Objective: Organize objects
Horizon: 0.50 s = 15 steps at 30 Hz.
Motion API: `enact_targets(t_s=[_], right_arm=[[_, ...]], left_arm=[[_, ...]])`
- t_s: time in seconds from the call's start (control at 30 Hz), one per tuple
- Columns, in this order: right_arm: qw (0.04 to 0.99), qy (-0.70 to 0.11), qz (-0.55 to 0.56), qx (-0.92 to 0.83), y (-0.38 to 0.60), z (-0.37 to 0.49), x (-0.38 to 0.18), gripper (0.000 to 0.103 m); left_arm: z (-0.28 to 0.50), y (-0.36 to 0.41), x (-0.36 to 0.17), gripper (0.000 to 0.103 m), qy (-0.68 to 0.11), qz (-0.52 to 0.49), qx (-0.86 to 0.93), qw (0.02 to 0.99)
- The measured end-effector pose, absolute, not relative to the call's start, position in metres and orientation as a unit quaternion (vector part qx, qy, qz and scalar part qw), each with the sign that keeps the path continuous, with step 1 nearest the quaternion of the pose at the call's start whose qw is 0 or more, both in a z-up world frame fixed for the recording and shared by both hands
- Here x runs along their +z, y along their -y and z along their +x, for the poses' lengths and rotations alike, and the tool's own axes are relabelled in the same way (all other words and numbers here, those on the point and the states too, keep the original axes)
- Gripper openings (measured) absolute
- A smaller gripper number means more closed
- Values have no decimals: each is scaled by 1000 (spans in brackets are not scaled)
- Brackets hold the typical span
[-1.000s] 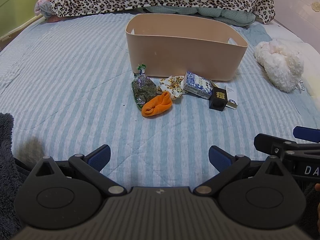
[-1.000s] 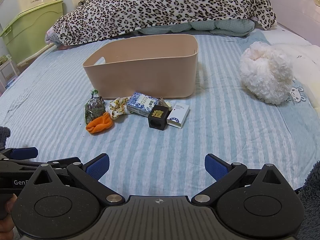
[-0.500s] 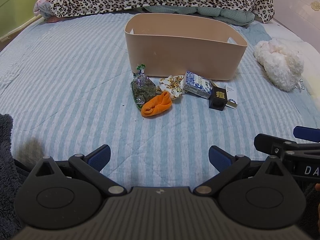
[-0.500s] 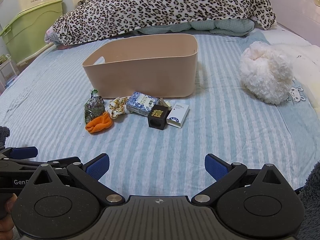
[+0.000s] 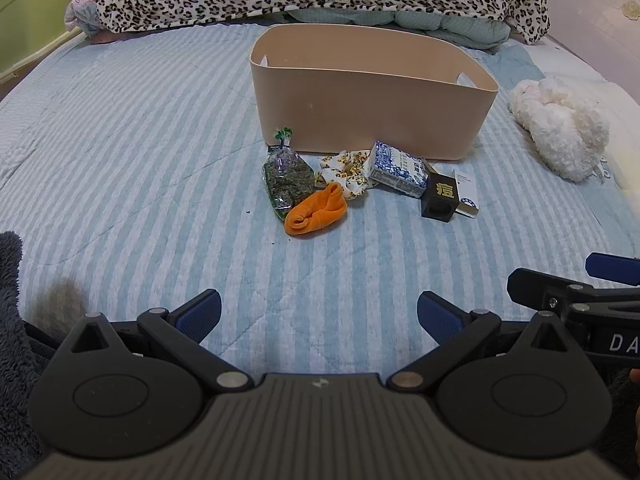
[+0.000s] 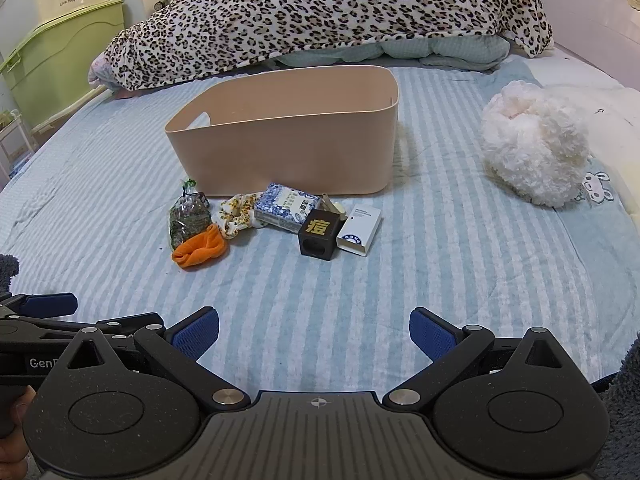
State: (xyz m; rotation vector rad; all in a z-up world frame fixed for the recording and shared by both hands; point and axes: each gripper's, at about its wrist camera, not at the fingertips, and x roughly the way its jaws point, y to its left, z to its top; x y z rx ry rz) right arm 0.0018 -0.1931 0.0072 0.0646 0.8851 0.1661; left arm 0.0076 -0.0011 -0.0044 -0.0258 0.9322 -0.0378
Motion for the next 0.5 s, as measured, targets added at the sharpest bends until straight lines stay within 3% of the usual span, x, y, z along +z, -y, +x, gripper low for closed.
enact_targets(t_s=[0.5], right_arm=[[894,-441,40,74,190,26,-1,103]], left_arm=[[39,-5,-13,103,-462,-13,-22,887]])
